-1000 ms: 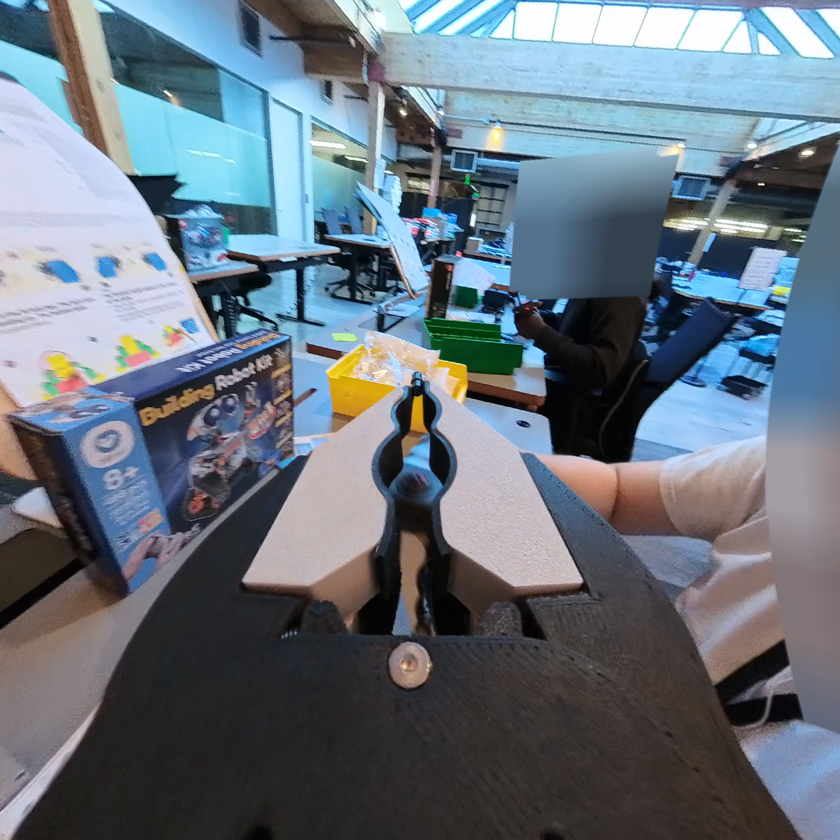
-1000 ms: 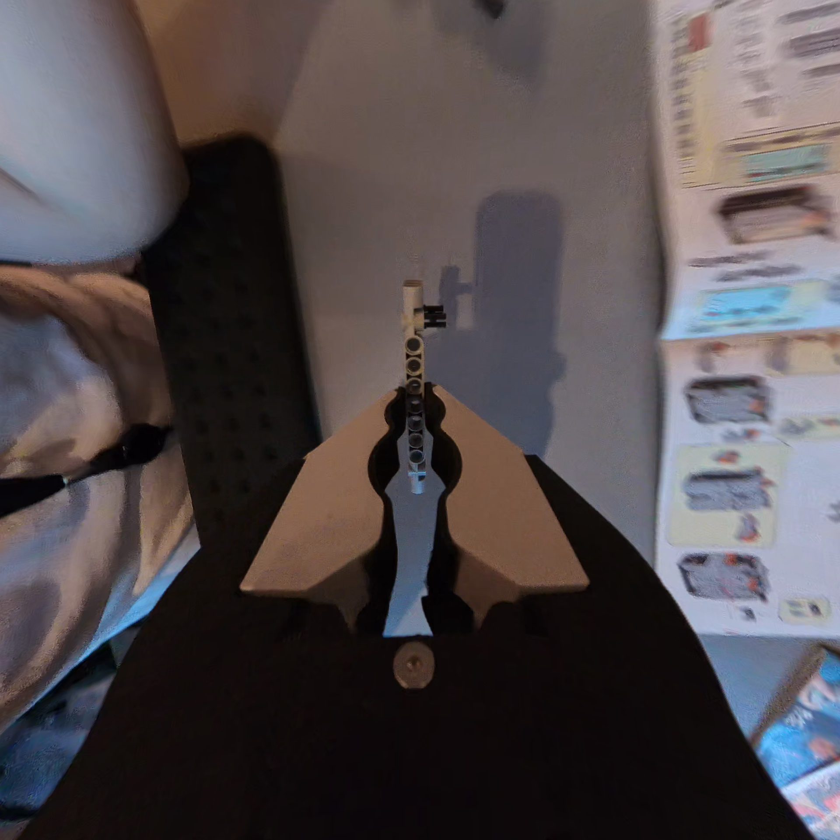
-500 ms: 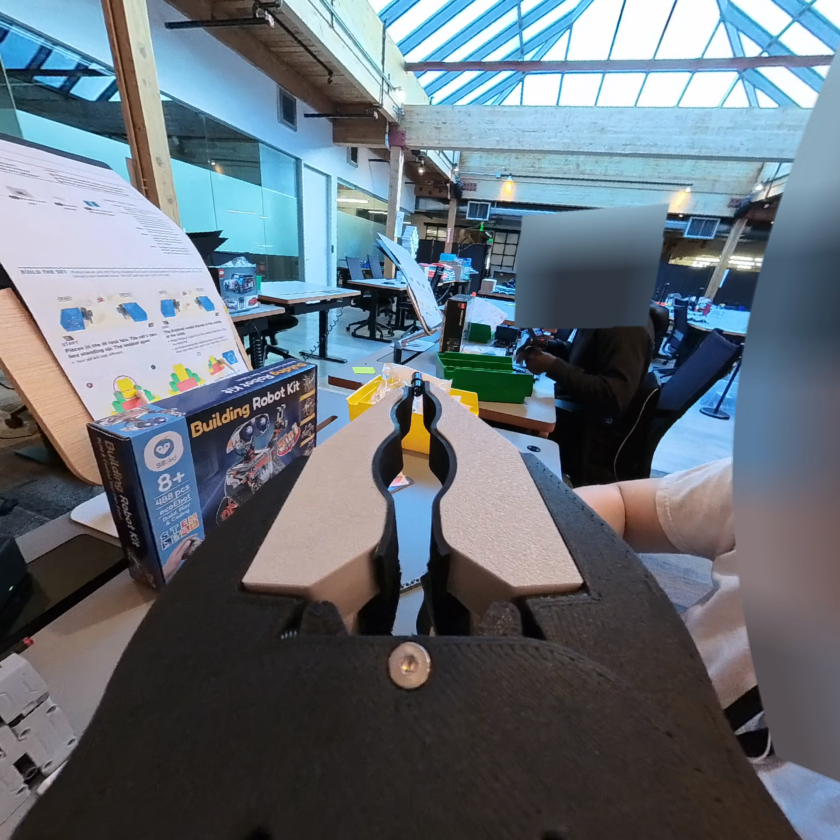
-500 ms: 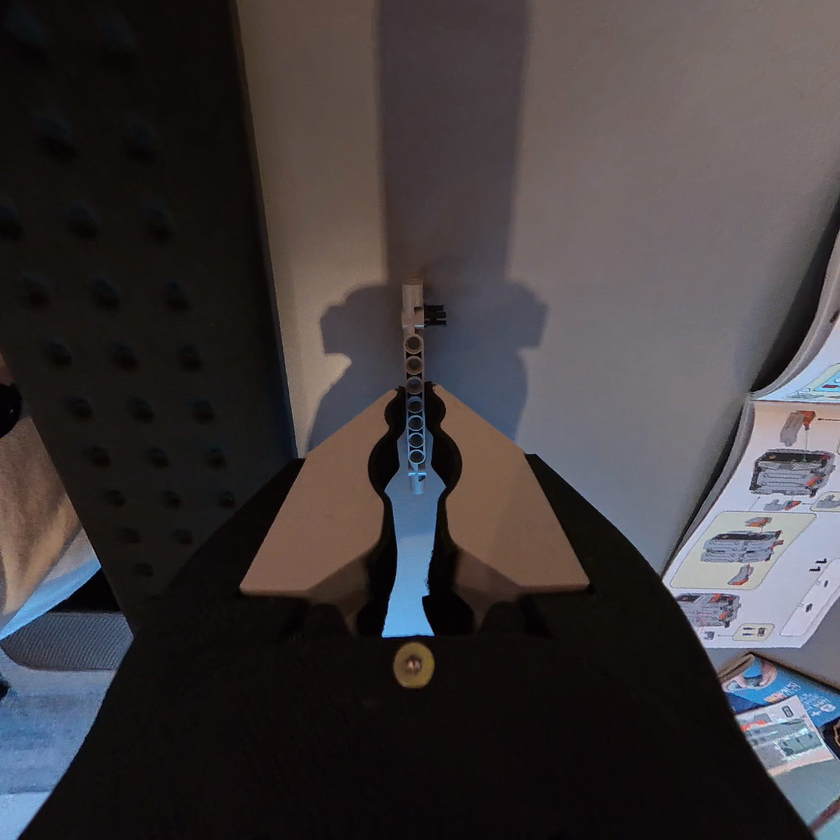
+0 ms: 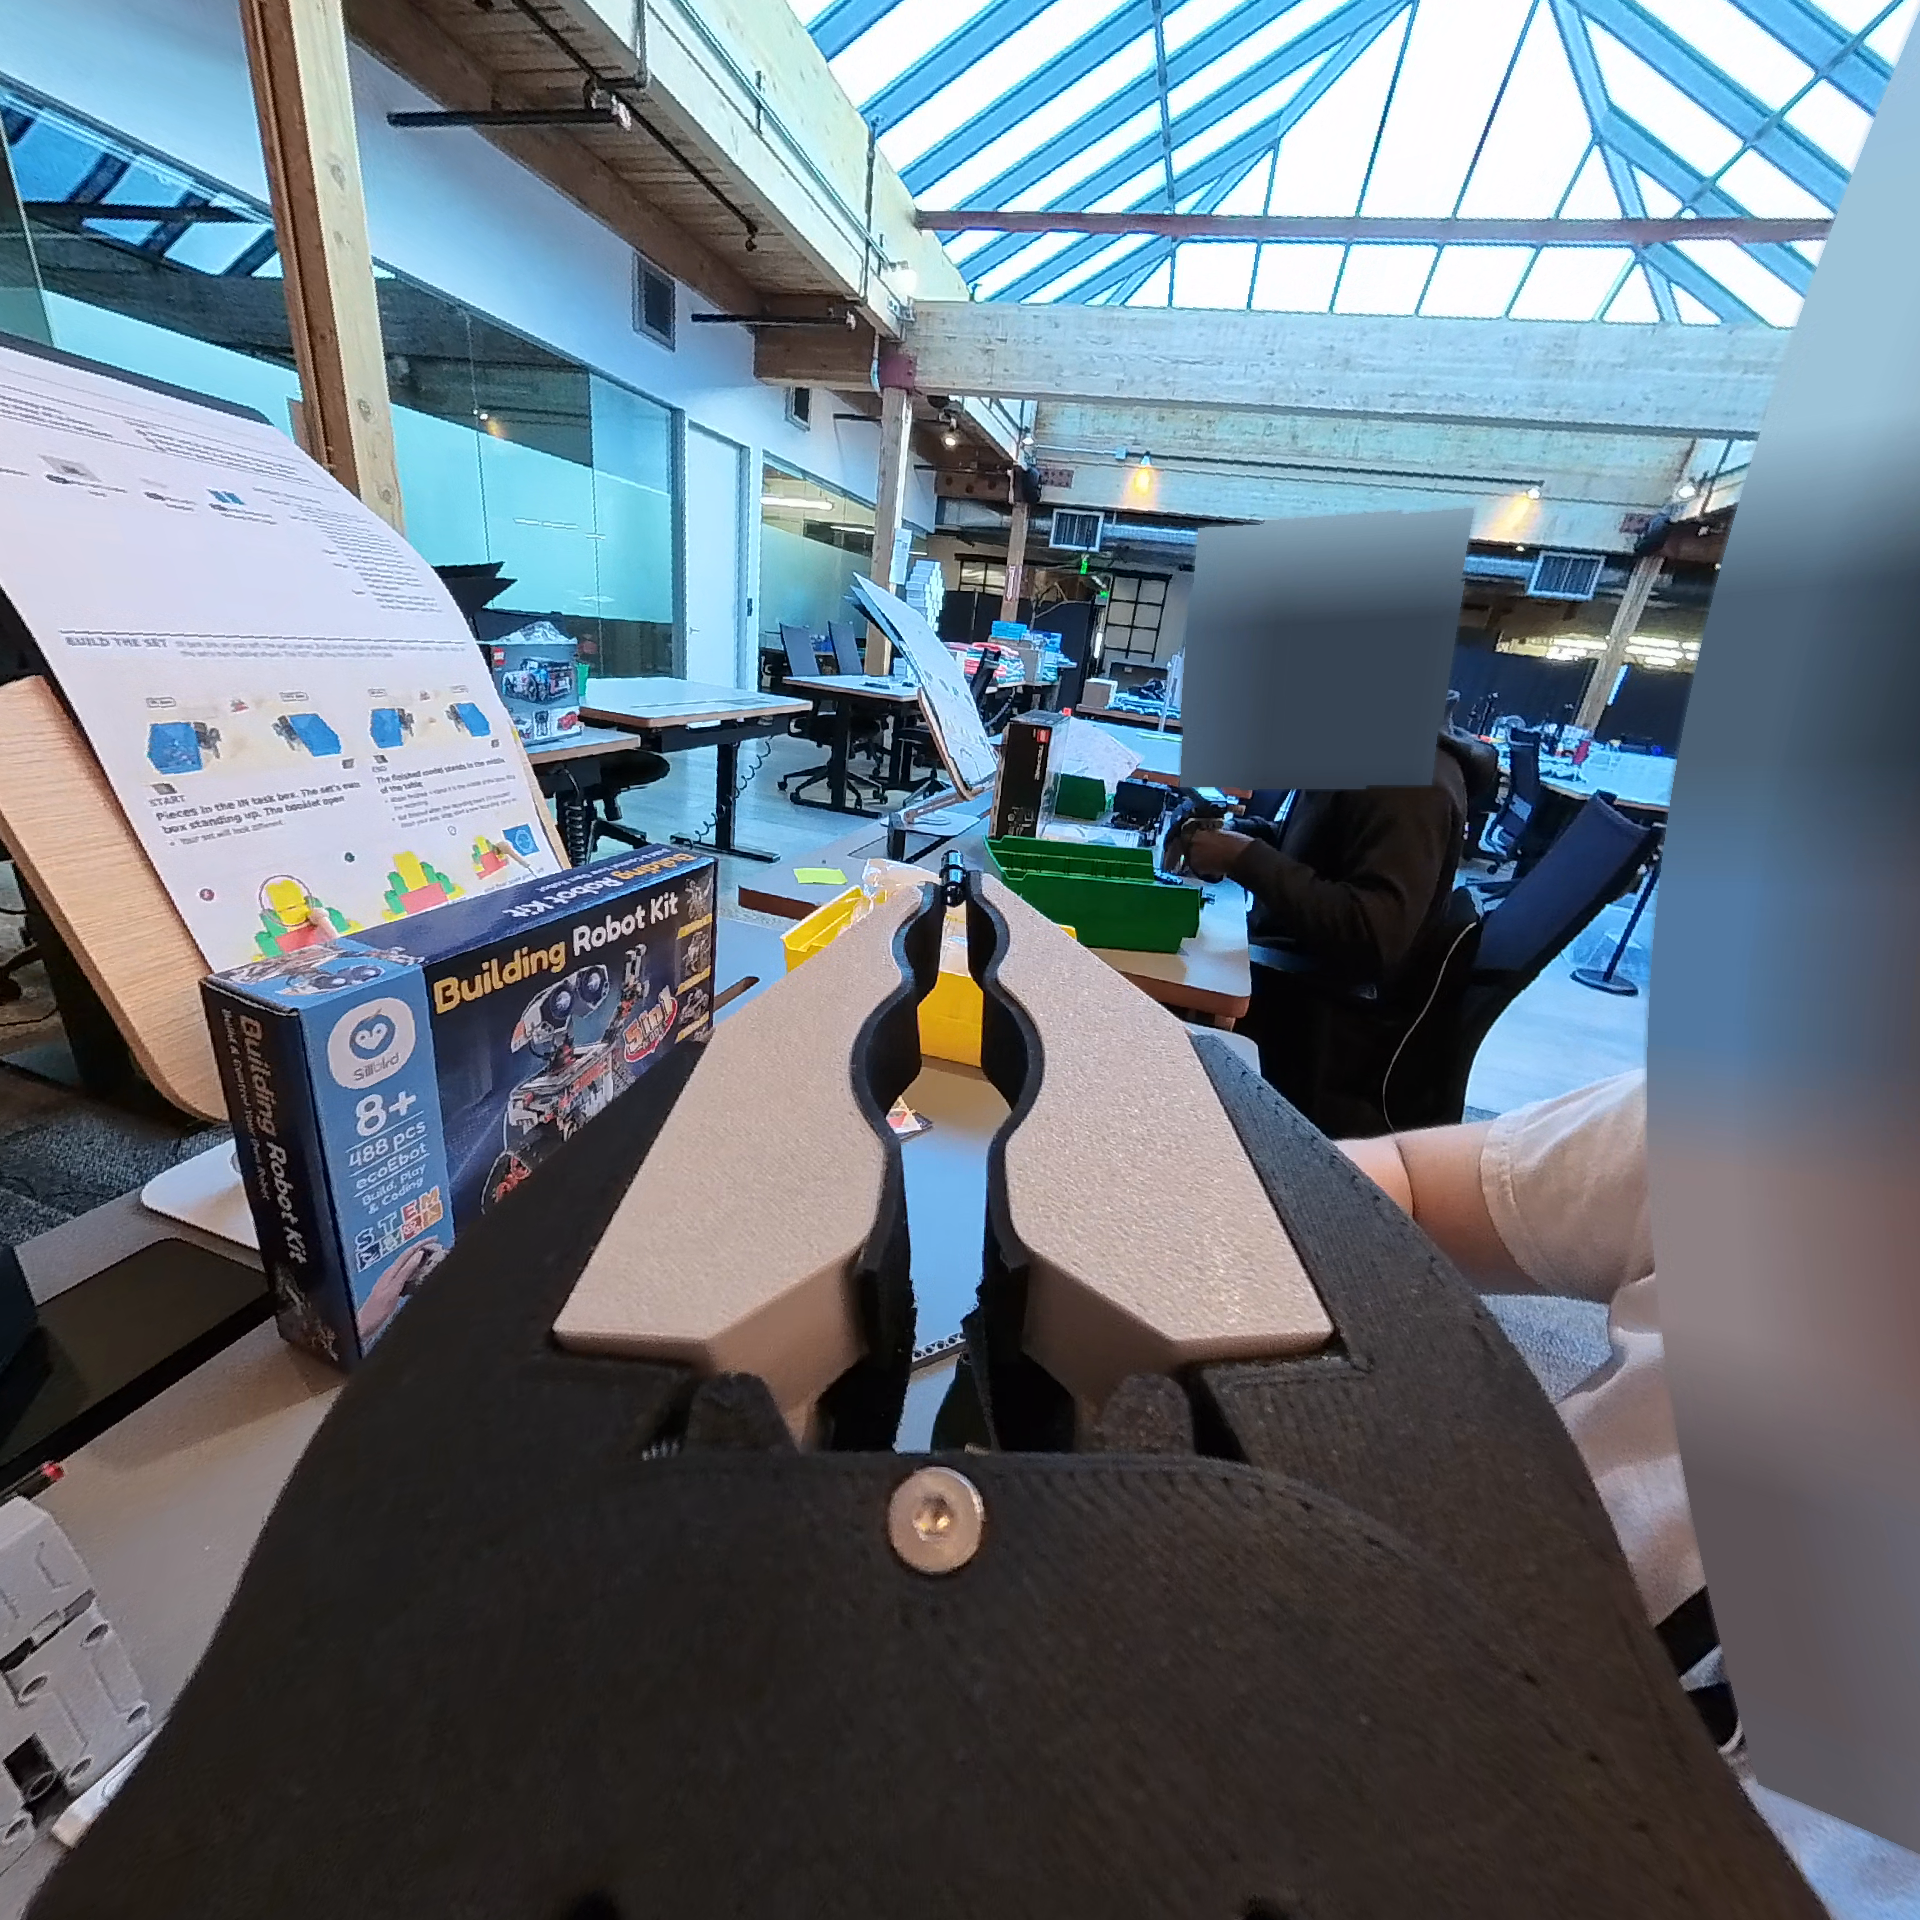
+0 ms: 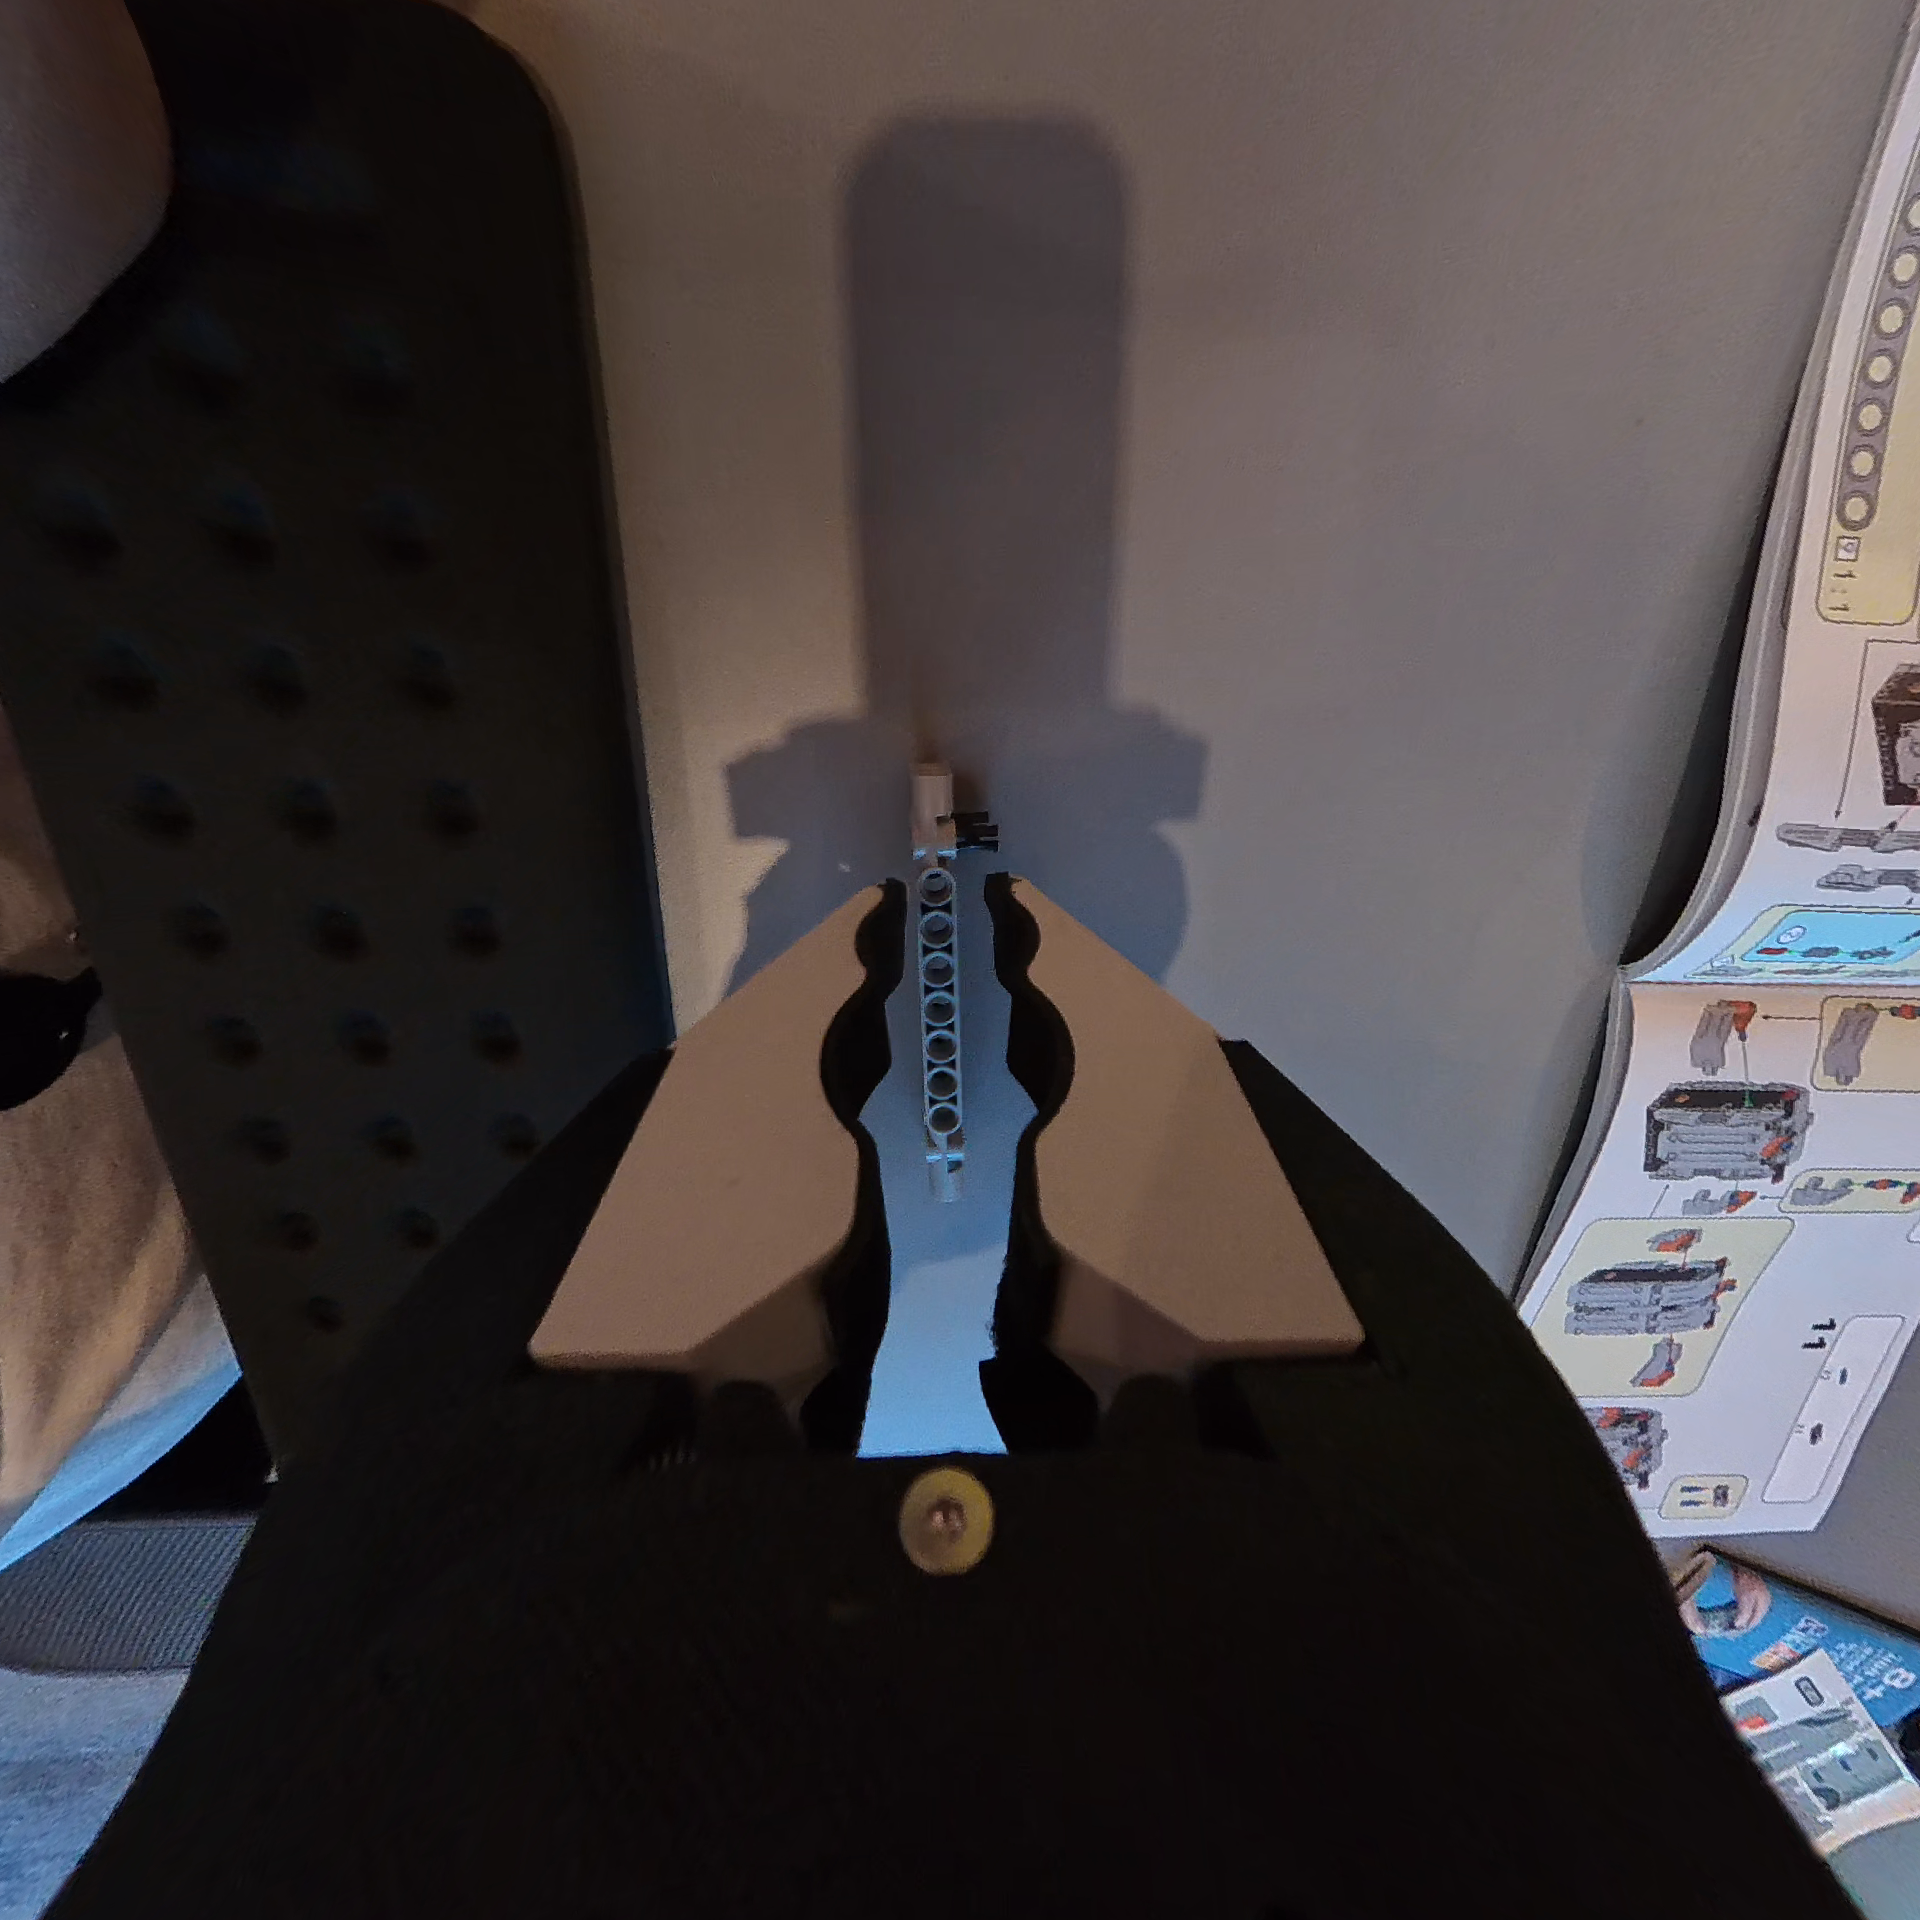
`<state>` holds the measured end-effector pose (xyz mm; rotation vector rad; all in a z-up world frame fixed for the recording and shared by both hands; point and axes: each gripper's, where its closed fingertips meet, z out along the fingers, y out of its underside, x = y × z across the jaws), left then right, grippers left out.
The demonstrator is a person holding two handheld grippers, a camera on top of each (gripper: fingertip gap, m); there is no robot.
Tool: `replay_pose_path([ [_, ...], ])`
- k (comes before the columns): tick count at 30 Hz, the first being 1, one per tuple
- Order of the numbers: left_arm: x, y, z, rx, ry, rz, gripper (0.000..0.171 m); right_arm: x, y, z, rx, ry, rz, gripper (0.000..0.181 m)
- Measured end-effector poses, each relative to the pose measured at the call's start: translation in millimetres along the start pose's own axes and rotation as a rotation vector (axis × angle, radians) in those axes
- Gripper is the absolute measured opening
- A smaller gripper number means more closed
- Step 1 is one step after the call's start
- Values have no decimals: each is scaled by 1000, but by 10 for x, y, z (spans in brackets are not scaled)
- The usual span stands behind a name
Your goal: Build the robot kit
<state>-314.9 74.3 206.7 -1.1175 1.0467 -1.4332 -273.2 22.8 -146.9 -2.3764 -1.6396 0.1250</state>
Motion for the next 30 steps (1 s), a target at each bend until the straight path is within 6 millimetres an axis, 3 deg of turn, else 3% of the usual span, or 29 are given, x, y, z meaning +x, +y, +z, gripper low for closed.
replay_pose_path([
  [30,-7,41,34,-23,8,-7,2,22,20,110,3,-9,14,7],
])
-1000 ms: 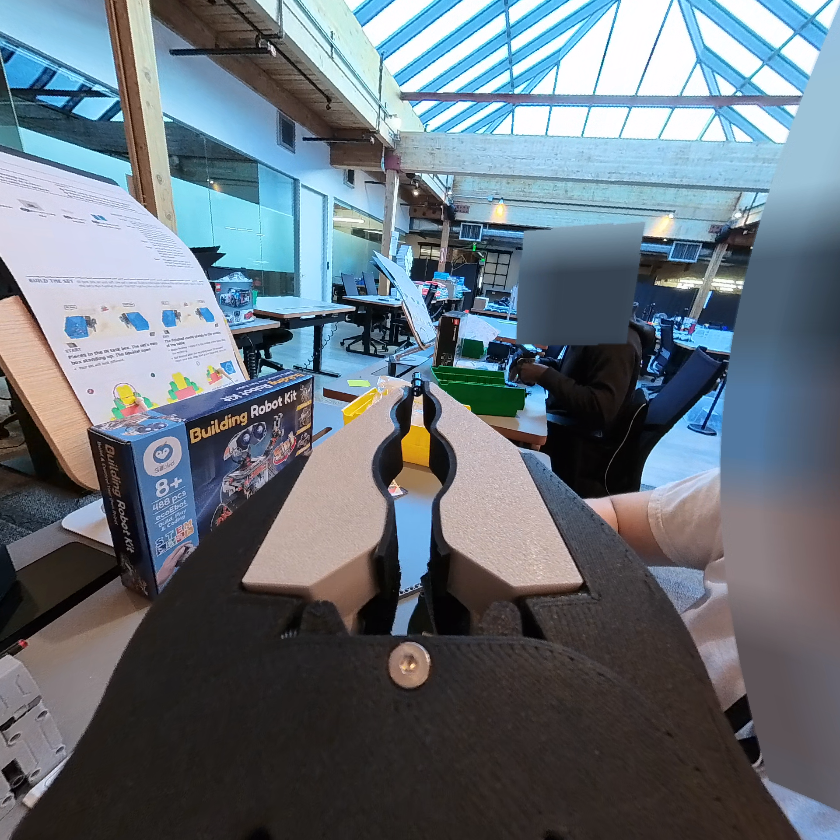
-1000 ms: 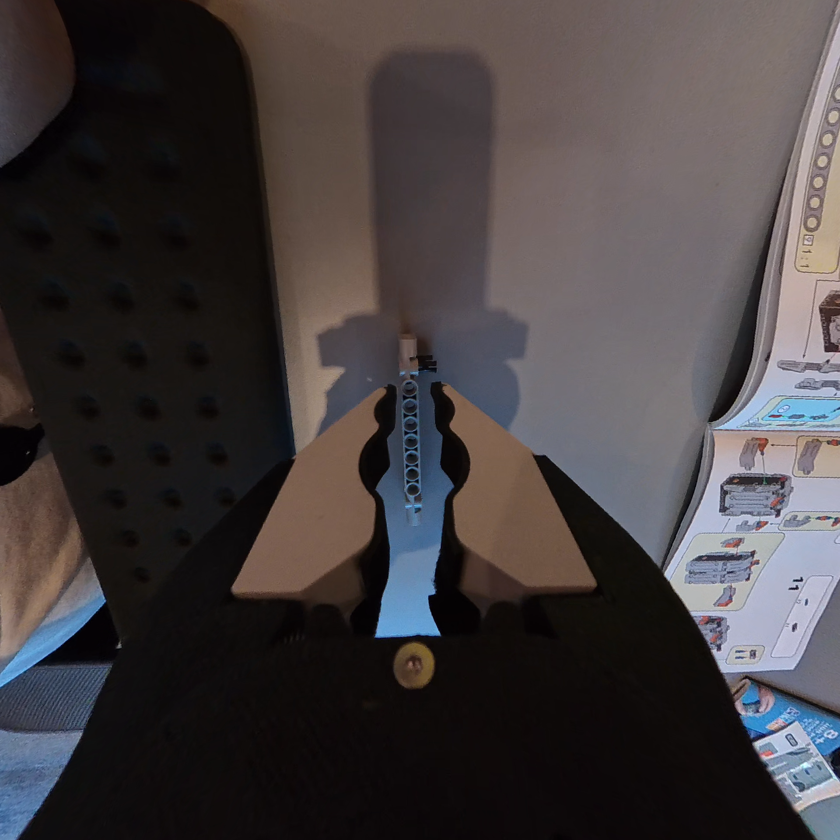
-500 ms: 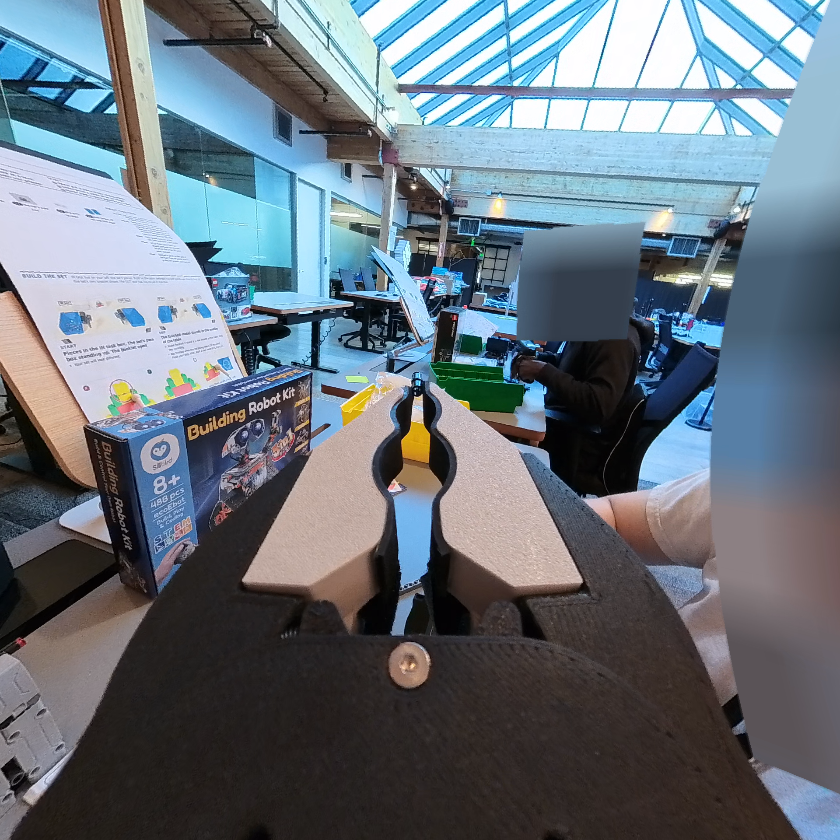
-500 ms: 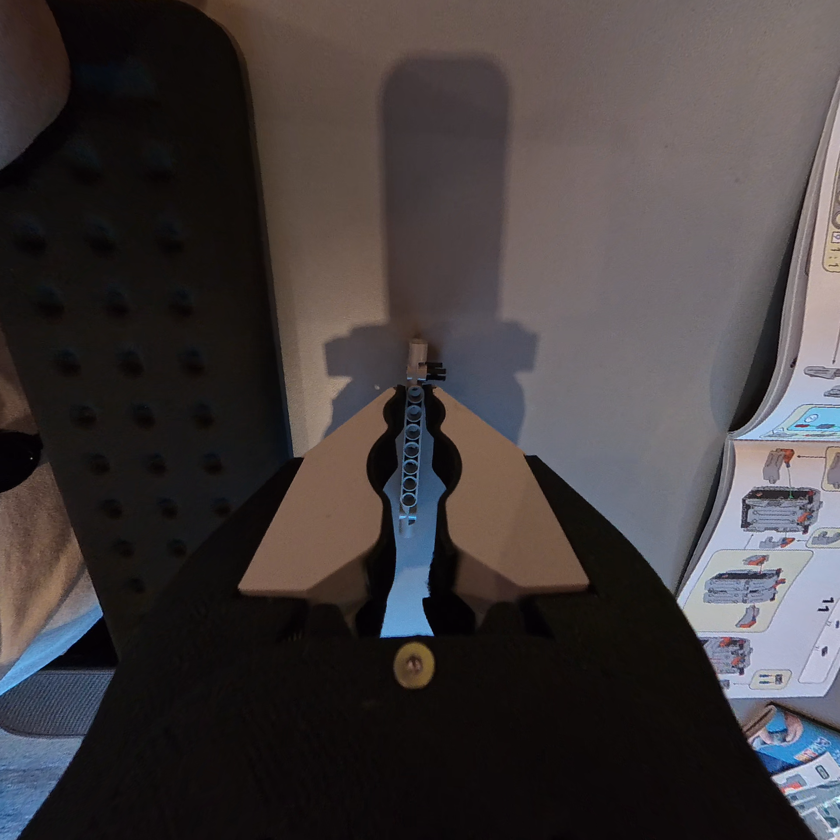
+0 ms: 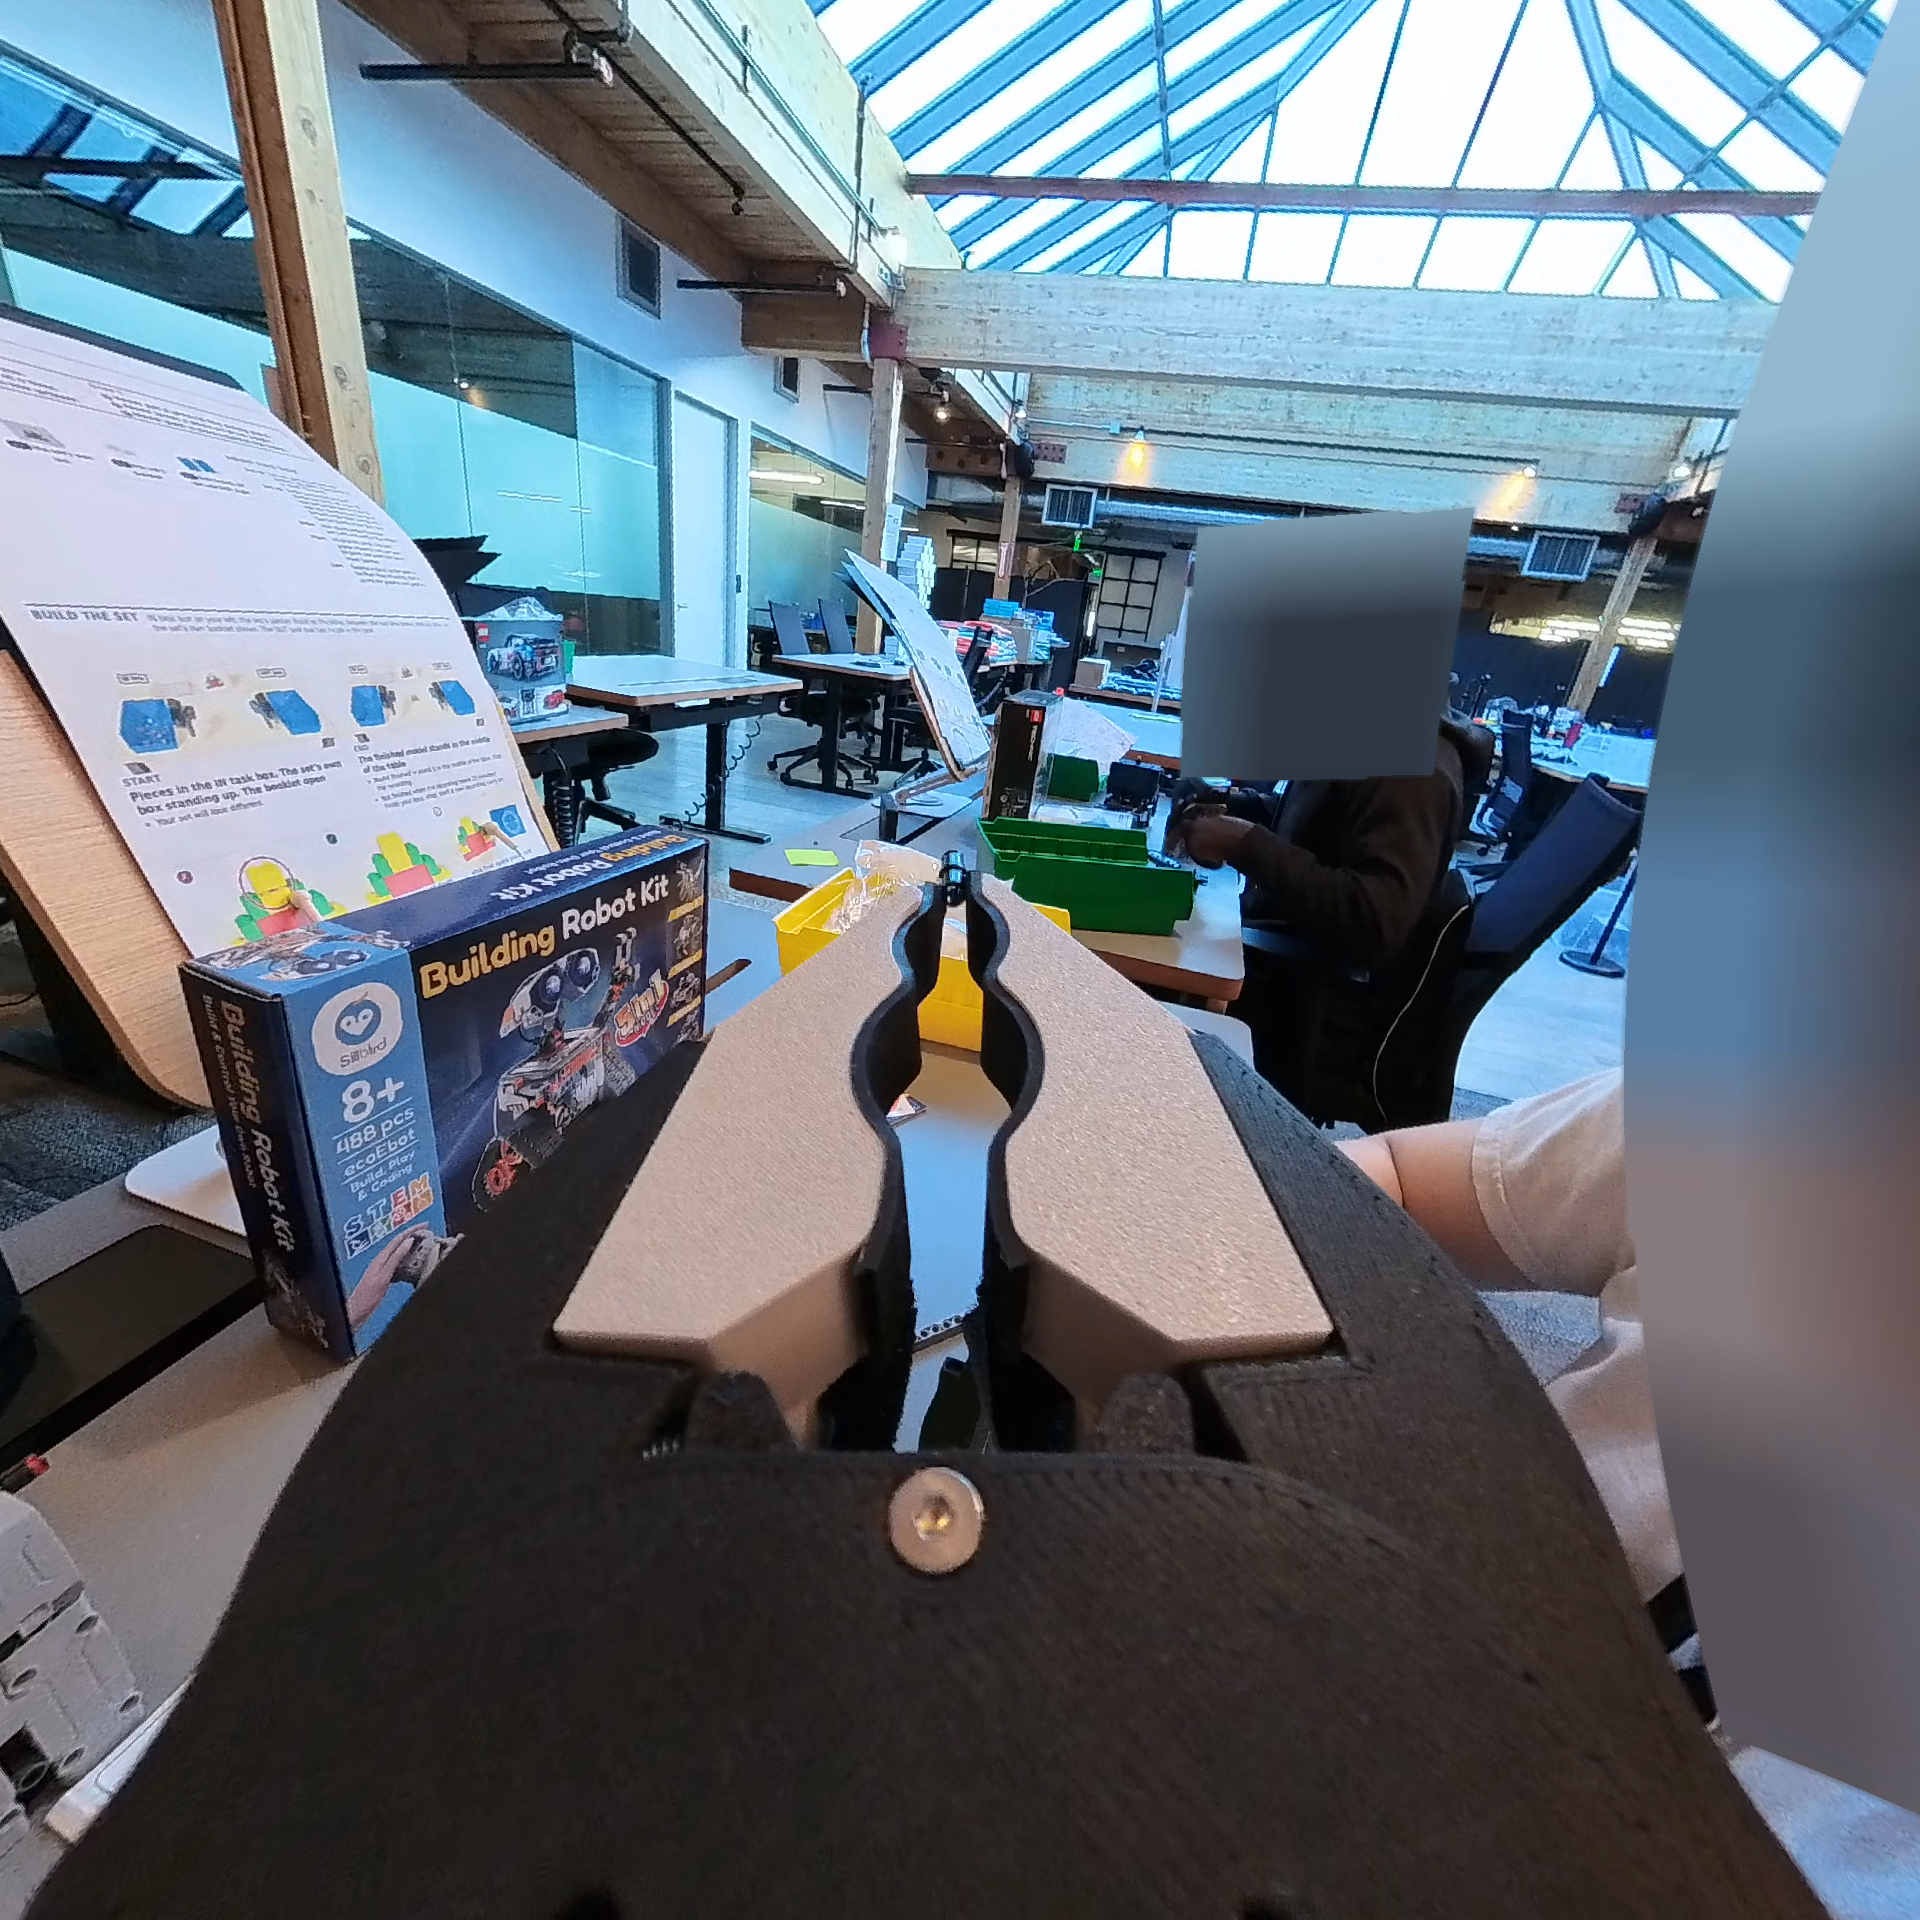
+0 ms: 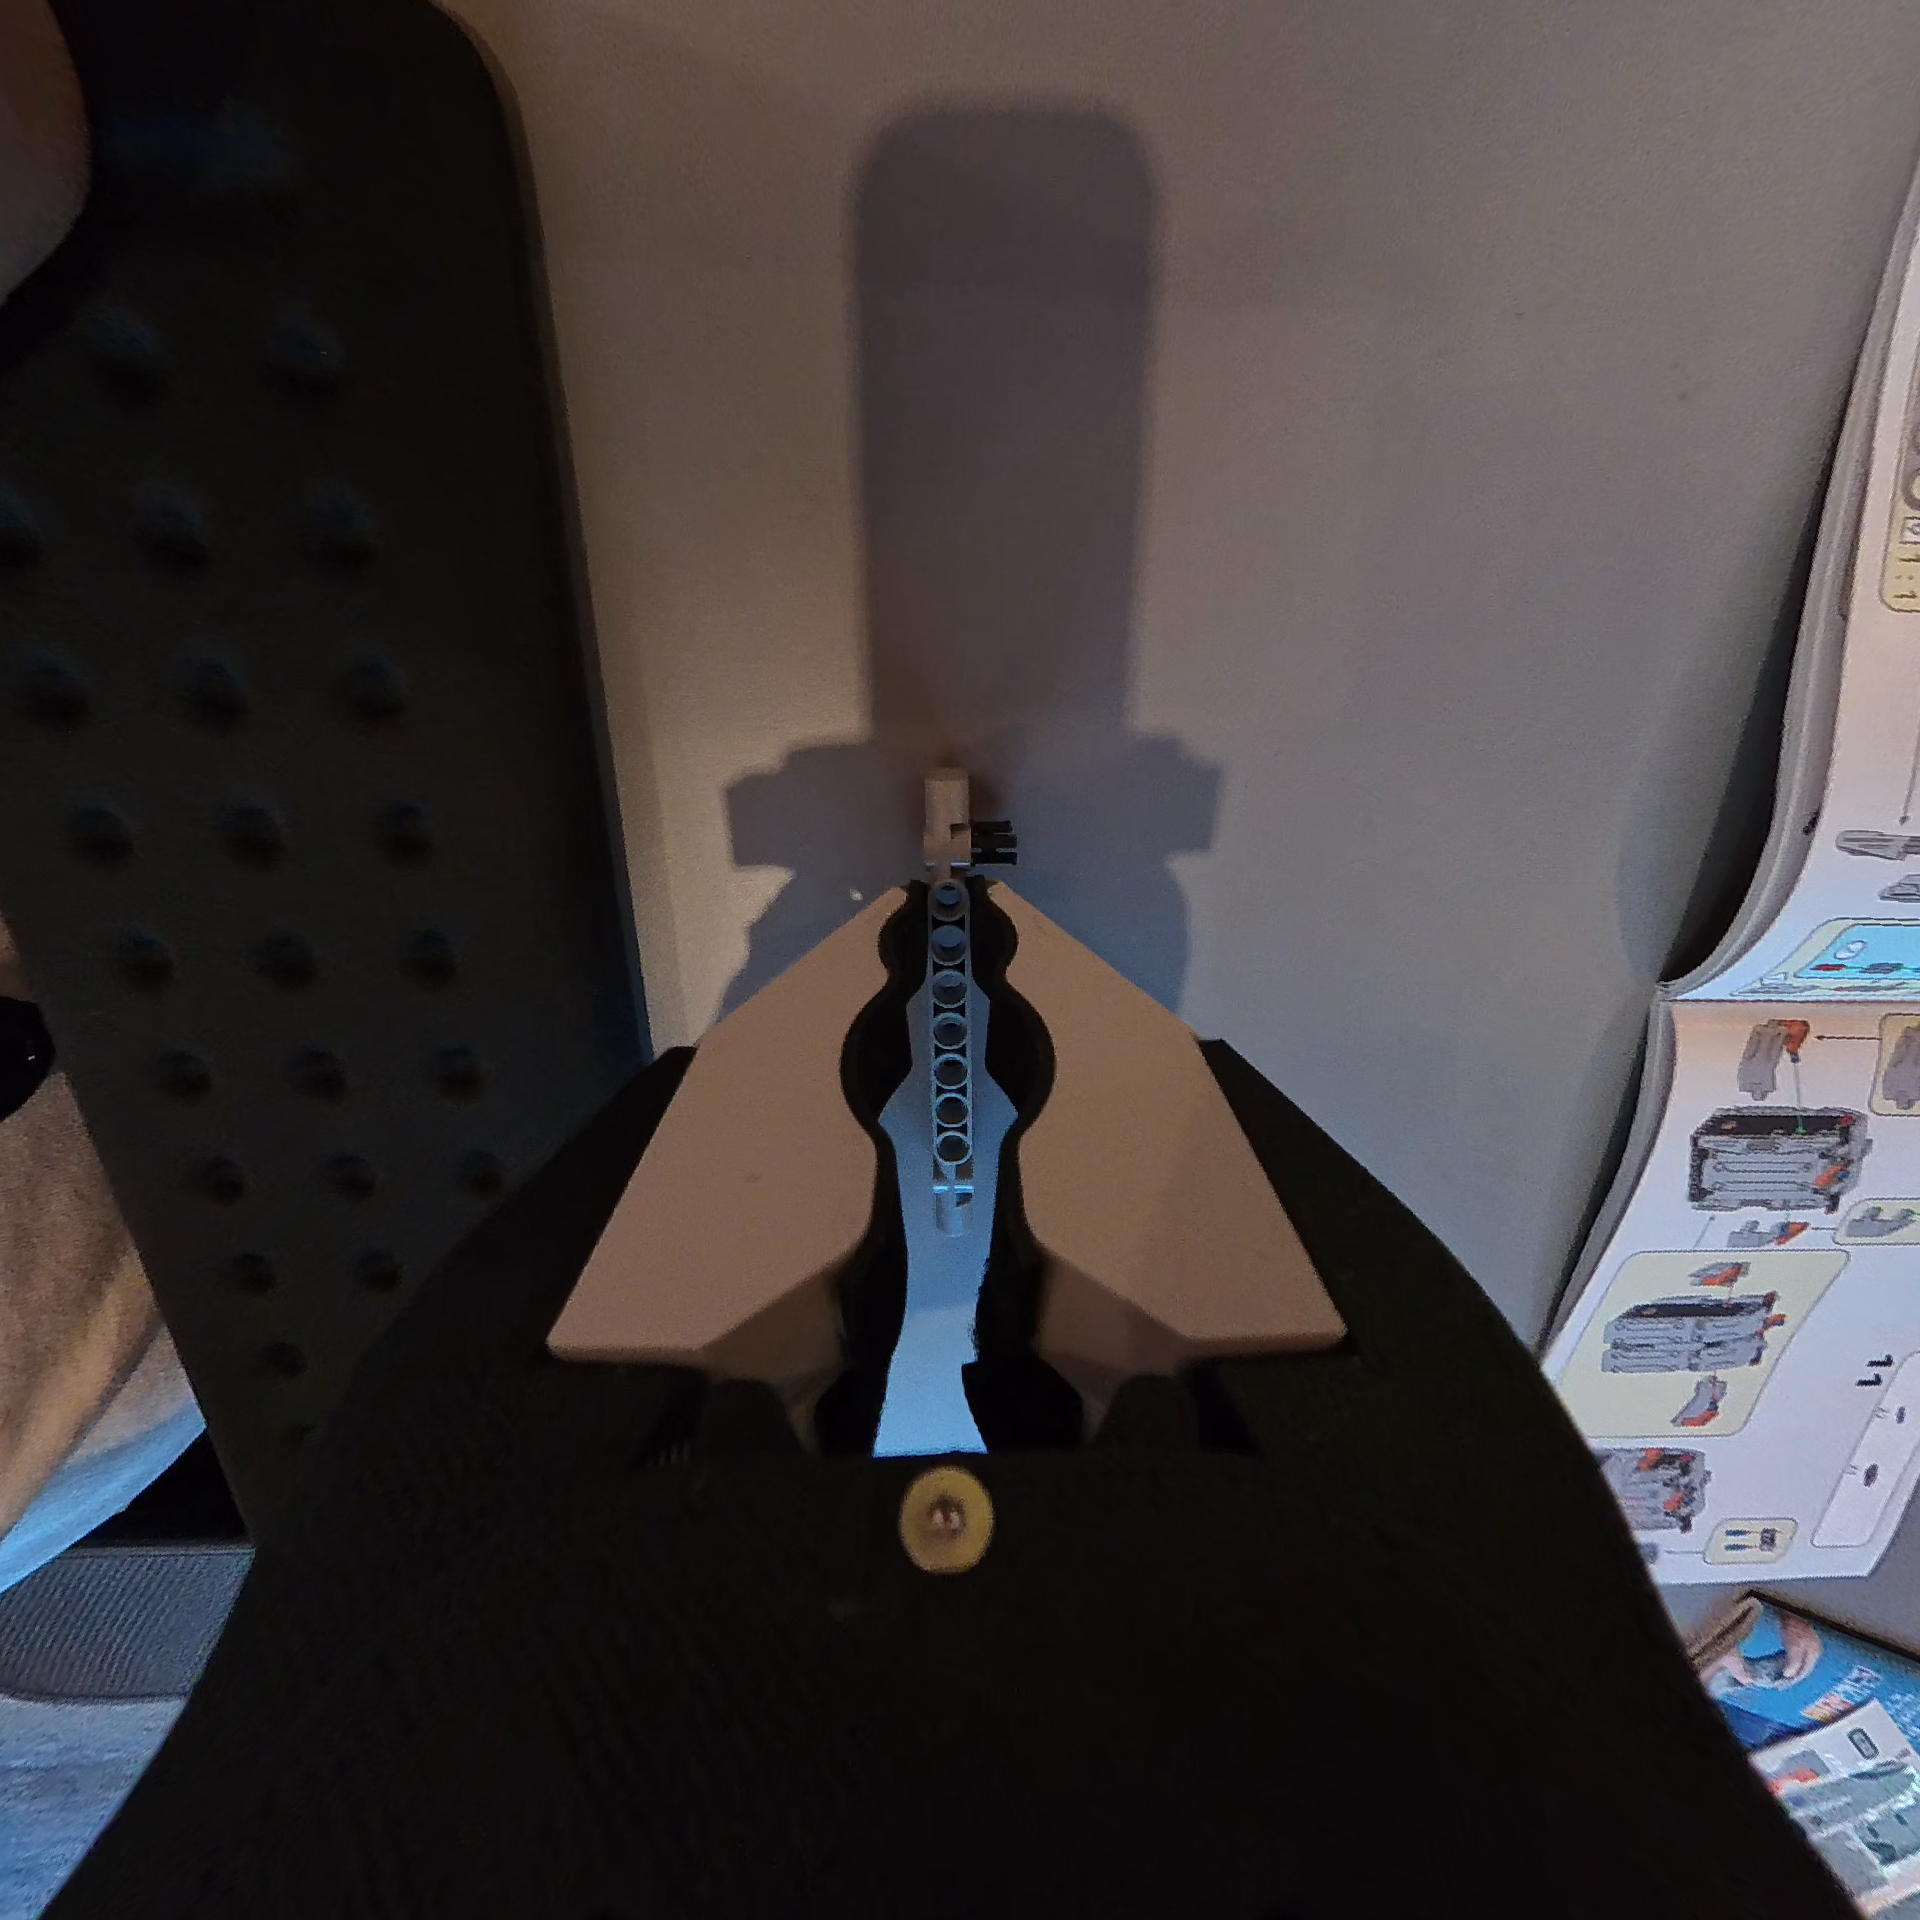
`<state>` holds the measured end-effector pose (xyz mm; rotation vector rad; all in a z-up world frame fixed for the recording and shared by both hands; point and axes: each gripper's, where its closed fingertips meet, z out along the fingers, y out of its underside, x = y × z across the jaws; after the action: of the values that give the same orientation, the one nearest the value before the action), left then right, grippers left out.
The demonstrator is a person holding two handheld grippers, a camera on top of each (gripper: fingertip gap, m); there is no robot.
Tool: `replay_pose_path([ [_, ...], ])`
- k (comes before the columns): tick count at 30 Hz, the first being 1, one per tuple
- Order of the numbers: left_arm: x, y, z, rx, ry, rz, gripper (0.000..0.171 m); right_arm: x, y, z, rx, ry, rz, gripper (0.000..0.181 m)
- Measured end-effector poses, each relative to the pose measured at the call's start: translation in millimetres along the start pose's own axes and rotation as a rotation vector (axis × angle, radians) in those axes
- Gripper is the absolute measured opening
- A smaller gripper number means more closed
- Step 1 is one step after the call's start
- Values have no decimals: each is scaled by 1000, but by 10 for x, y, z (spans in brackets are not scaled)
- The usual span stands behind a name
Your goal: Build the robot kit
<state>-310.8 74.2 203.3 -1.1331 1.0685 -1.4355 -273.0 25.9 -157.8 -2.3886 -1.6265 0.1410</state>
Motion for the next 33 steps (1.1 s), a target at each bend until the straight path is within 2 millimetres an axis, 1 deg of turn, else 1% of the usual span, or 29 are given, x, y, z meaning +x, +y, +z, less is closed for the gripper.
replay_pose_path([
  [2,-3,8,7,-4,1,-1,2,14,-10,-28,15,8,-9,7],
  [3,-5,13,13,-6,1,-2,2,30,-33,-74,41,9,-8,7],
  [4,-9,20,19,-9,2,-3,2,67,-81,-159,92,12,-3,7],
  [5,-14,28,27,-14,3,-4,2,107,-152,-297,172,-4,15,7],
  [6,-21,38,36,-18,4,-6,2,156,-234,-490,278,-43,49,7],
  [7,-25,53,51,-25,9,-11,2,248,-310,-738,402,-79,95,7],
  [8,-31,73,72,-34,15,-18,2,366,-360,-1025,536,-113,133,7],
  [10,-29,117,146,-52,37,-34,1,578,-366,-1646,806,-192,168,6],
  [11,-18,145,202,-64,52,-41,1,667,-330,-1952,931,-236,191,6],
  [13,44,216,351,-98,101,-55,2,735,-217,-2487,1142,-306,178,6],
  [14,90,245,439,-110,130,-60,1,750,-153,-2690,1222,-315,167,6],
  [15,133,269,533,-119,152,-62,1,731,-90,-2849,1282,-332,148,6],
  [16,171,313,634,-136,168,-62,1,695,-31,-2963,1326,-354,132,6],
  [18,246,411,839,-170,188,-50,1,634,69,-3081,1379,-388,121,6],
  [20,324,485,1015,-189,199,-35,1,602,155,-3146,1417,-416,124,7],
  [21,359,508,1084,-194,206,-28,1,597,199,-3184,1434,-428,127,7],
  [23,414,552,1186,-205,223,-32,1,560,283,-3330,1493,-479,108,7],
  [25,435,593,1248,-219,232,-51,1,585,315,-3424,1508,-457,93,7],
  [27,447,591,1275,-213,241,-62,1,580,305,-3483,1503,-424,65,6],
  [30,479,561,1283,-196,260,-77,1,567,258,-3524,1495,-392,42,6],
  [33,543,530,1282,-184,294,-76,1,558,222,-3549,1491,-412,27,6],
])
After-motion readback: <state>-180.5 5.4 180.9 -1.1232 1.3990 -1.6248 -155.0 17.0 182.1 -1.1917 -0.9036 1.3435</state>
